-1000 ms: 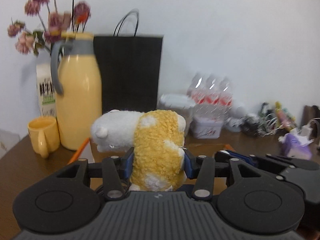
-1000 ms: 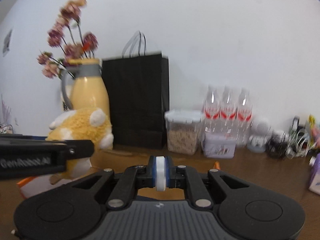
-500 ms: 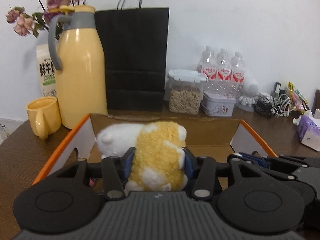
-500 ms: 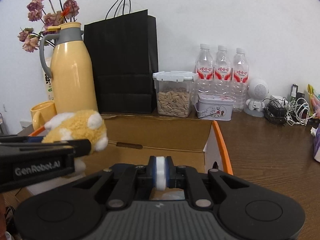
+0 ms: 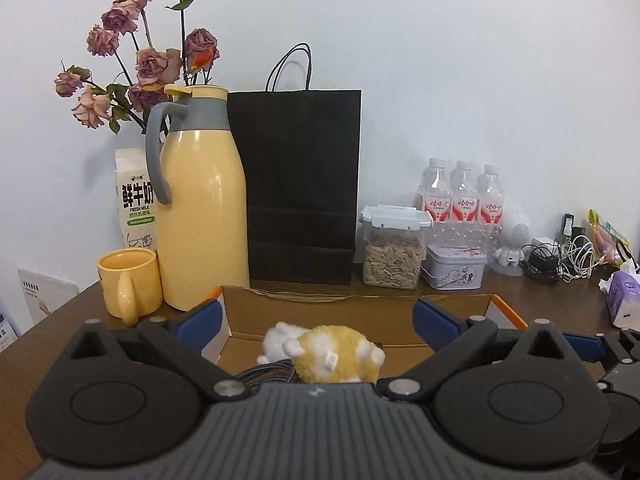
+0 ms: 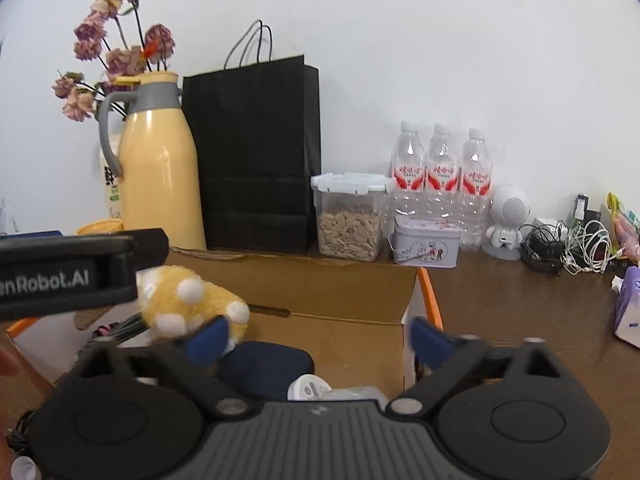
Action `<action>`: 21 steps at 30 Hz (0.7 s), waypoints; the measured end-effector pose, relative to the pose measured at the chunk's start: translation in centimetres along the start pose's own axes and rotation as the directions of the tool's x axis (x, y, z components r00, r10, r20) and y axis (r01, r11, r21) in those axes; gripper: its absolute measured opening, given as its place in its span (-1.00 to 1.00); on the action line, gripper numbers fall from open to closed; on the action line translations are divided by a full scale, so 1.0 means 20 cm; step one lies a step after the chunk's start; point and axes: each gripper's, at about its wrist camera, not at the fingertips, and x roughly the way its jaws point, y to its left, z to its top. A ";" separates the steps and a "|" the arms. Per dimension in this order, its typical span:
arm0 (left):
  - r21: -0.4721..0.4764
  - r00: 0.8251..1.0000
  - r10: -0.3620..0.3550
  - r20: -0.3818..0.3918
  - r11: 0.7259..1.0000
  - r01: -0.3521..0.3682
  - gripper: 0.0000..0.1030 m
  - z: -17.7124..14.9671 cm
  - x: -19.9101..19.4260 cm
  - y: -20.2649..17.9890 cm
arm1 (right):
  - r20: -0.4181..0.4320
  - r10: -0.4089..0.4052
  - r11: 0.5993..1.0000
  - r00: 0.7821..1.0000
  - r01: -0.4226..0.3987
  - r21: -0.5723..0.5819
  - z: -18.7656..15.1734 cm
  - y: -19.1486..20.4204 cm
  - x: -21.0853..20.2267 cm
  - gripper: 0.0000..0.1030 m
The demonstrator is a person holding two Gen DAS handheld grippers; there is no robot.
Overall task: Organize objects
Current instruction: 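Lower the plush toy and cap into the cardboard box and open both tools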
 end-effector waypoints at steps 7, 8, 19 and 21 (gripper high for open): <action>0.003 1.000 -0.021 0.013 1.000 0.021 1.00 0.02 -0.05 0.00 | 0.014 0.001 1.000 1.000 -0.001 -0.003 0.01 0.00 -0.05 1.00; 0.002 0.999 -0.027 0.021 1.000 0.027 1.00 0.02 -0.06 0.00 | 0.014 -0.004 1.000 1.000 0.004 -0.003 0.01 0.00 -0.05 1.00; -0.005 0.990 -0.082 0.118 0.997 0.083 1.00 0.06 -0.33 0.05 | 0.117 -0.011 1.000 0.993 0.012 -0.005 0.03 -0.04 -0.30 1.00; -0.011 0.989 -0.089 0.117 0.996 0.090 1.00 0.05 -0.36 0.07 | 0.137 -0.014 1.000 0.991 0.016 -0.012 0.03 -0.04 -0.36 1.00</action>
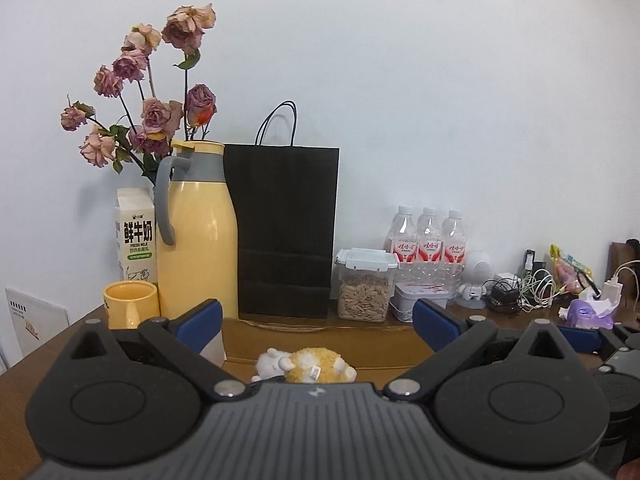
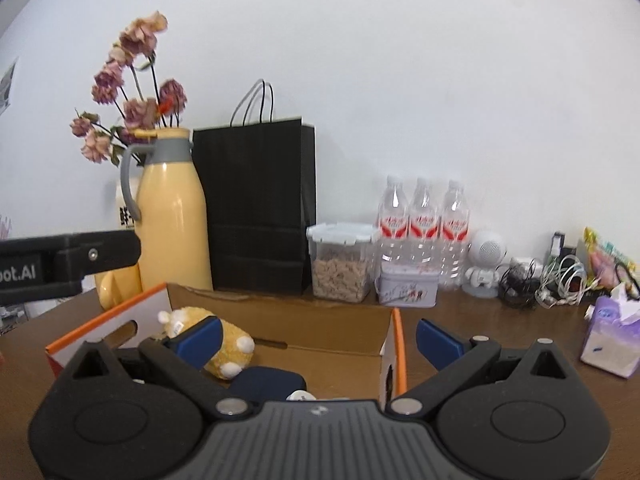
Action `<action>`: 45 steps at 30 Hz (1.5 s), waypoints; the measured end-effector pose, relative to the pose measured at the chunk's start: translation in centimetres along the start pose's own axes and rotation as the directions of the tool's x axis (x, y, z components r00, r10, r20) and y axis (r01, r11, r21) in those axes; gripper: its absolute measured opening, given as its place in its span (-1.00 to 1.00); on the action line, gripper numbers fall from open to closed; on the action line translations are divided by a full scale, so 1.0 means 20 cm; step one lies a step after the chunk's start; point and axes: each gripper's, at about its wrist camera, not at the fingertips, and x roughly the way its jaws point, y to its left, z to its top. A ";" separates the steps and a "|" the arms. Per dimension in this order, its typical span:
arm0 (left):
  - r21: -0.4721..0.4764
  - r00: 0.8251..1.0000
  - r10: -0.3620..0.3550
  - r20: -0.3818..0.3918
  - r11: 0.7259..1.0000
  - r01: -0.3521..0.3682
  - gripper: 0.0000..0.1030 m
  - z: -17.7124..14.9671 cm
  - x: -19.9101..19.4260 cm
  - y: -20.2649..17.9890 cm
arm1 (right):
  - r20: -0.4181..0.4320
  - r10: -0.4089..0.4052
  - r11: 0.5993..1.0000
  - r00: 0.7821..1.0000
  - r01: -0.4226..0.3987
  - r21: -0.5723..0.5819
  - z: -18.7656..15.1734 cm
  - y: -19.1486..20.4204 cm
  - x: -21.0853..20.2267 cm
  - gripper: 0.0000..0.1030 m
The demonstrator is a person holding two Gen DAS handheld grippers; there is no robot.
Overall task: Organize objects
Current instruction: 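Lower the plush toy and cap into the cardboard box and open both tools, then move both open tools back over the items on the table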
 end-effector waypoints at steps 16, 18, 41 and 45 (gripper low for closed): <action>0.045 0.998 -0.008 -0.066 0.999 0.011 1.00 -0.06 -0.29 0.11 | 0.011 0.026 0.998 1.000 -0.025 -0.058 -0.07 0.04 -0.40 1.00; 0.059 0.997 -0.003 -0.074 0.998 0.007 1.00 -0.06 -0.32 0.13 | -0.010 0.023 0.997 1.000 -0.024 -0.071 -0.09 0.05 -0.44 1.00; 0.056 0.934 0.051 -0.354 0.998 -0.033 1.00 -0.37 -0.51 0.36 | -0.303 0.135 0.990 0.943 -0.141 0.004 -0.46 0.10 -0.59 1.00; 0.033 0.919 0.052 -0.391 0.999 -0.043 1.00 -0.41 -0.49 0.39 | -0.353 0.121 0.992 0.928 -0.124 0.013 -0.51 0.10 -0.55 1.00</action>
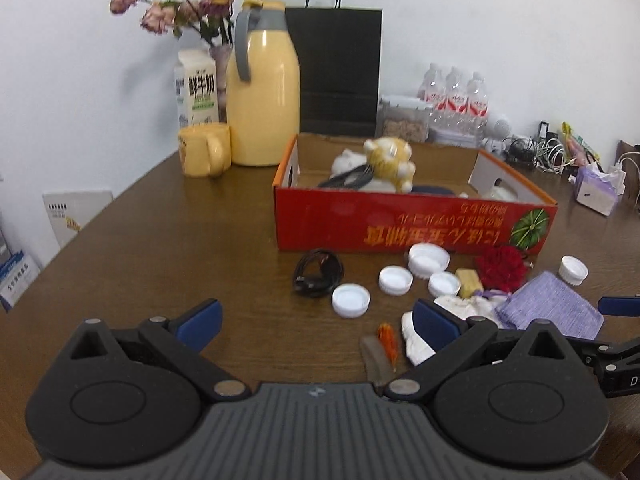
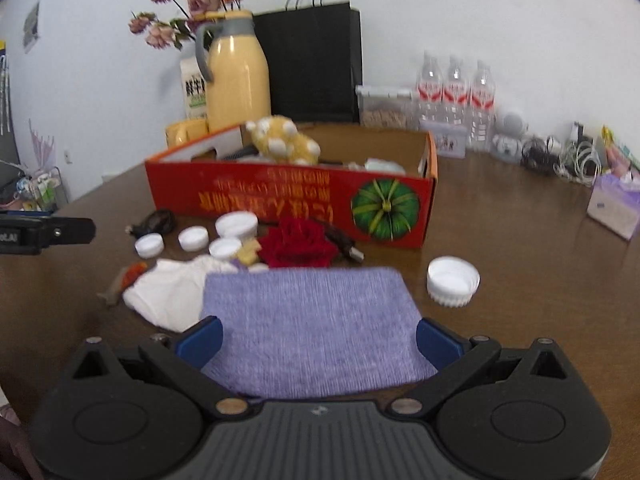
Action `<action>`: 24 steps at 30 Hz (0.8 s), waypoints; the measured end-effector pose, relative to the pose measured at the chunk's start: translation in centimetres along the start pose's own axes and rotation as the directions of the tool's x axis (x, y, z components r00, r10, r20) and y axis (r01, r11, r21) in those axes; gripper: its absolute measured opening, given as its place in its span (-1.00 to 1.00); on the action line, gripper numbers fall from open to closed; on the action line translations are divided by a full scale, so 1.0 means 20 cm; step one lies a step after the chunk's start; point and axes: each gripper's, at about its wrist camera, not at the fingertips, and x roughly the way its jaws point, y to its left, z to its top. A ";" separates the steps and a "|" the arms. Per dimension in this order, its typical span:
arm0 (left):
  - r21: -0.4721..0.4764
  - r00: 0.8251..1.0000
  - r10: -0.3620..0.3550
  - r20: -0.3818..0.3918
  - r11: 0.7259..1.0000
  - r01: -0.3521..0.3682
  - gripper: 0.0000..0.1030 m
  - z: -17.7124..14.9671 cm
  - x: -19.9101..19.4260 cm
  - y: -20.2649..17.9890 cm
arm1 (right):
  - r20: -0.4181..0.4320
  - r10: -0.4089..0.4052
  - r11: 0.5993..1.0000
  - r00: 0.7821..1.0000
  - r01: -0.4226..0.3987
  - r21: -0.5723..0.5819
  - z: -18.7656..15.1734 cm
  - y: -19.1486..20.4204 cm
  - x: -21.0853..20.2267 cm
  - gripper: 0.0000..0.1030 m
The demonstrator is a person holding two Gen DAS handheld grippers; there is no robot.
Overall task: Organize objects
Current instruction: 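Move both open tools back over the items on the table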
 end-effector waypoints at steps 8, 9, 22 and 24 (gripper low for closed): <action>0.013 0.998 -0.034 -0.057 0.999 0.035 1.00 -0.05 0.05 -0.04 | -0.048 -0.008 1.000 0.999 0.008 -0.002 -0.03 0.00 0.06 1.00; 0.017 0.997 -0.039 -0.063 0.999 0.040 1.00 -0.06 0.06 -0.04 | -0.055 -0.011 1.000 0.998 0.011 -0.009 -0.03 0.01 0.06 1.00; 0.013 0.988 -0.095 -0.125 0.995 0.097 0.28 -0.12 0.11 -0.05 | -0.055 -0.008 1.000 0.998 0.008 -0.012 -0.03 0.01 0.07 1.00; 0.017 0.989 -0.092 -0.120 0.995 0.095 0.13 -0.12 0.10 -0.04 | -0.056 -0.009 1.000 0.998 0.008 -0.012 -0.03 0.01 0.07 1.00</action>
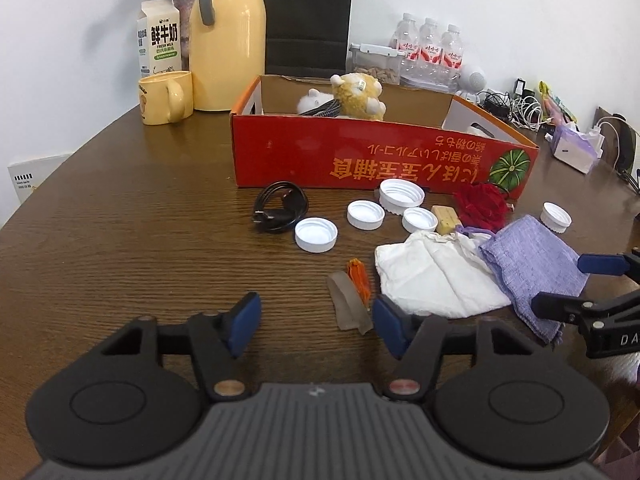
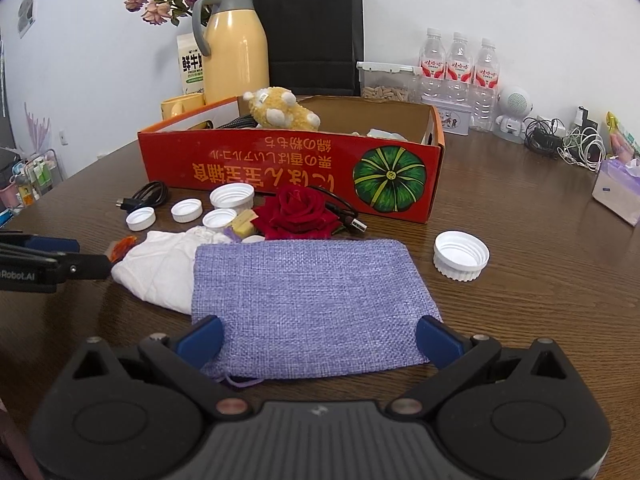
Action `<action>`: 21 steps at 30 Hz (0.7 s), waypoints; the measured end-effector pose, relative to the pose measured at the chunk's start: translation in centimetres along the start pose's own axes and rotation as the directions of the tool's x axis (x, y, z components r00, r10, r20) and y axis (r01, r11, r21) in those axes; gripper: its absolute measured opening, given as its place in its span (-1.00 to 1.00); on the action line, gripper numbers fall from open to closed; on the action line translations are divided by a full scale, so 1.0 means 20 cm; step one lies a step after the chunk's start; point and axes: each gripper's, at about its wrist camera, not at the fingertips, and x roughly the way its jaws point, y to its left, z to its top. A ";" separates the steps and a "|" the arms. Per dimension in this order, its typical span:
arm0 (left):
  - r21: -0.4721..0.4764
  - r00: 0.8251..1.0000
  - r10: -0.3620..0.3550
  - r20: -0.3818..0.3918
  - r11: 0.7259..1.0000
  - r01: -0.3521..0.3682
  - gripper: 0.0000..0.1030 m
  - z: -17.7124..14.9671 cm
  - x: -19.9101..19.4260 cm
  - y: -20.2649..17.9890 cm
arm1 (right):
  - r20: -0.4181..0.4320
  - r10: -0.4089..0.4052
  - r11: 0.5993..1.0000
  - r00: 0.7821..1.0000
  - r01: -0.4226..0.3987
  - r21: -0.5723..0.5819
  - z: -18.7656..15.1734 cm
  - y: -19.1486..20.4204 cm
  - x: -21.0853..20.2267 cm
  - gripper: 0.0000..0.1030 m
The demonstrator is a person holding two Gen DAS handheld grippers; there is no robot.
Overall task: Organize objects
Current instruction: 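Move both open tools back over the items on the table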
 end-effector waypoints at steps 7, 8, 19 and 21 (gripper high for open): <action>0.007 1.000 0.019 0.014 1.000 -0.019 0.09 0.00 0.01 0.02 | 0.000 0.000 1.000 1.000 0.000 0.000 0.00 0.00 0.00 1.00; 0.009 1.000 0.021 0.016 1.000 -0.021 0.09 0.01 0.01 0.02 | 0.000 0.000 1.000 1.000 0.000 0.000 0.00 0.00 0.00 1.00; 0.080 0.999 0.003 0.050 0.997 -0.007 -0.81 0.02 0.06 -0.06 | 0.000 0.000 1.000 1.000 0.000 0.000 0.00 0.00 0.00 1.00; 0.097 0.998 0.005 0.058 0.995 -0.011 -0.84 0.01 0.05 -0.08 | 0.000 0.000 1.000 1.000 0.000 0.000 0.00 0.00 0.00 1.00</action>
